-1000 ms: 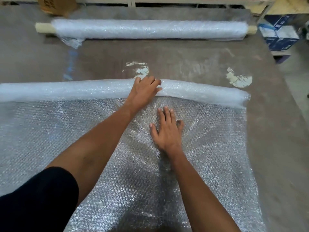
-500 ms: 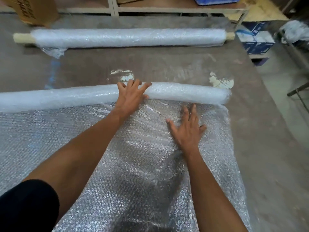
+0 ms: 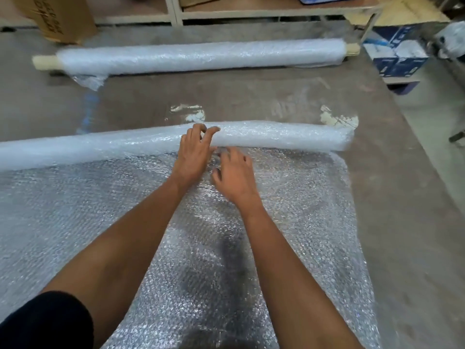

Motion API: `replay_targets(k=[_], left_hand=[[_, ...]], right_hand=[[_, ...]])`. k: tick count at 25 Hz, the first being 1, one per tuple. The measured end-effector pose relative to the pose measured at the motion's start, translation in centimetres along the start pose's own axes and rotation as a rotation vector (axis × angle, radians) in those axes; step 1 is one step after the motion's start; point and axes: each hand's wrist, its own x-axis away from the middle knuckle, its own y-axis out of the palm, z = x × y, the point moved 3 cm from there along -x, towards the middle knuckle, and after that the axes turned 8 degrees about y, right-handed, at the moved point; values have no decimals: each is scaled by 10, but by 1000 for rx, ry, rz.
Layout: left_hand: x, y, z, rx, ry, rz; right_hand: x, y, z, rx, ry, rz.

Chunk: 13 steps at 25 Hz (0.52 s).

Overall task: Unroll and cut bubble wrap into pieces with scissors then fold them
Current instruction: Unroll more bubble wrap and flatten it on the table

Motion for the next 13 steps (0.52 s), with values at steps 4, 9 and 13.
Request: replay_targets(k=[4,9,13], left_hand=[[28,-33,-44,-3,-74,-22],[69,-58,-99,-12,-157,-23],[79,-67,-111,-144,-246,-6]], right_hand=[[-3,30,-39,77,-20,-64],[-3,32,-77,282,-5,-72],[1,40,-136,-118,-103,-64]])
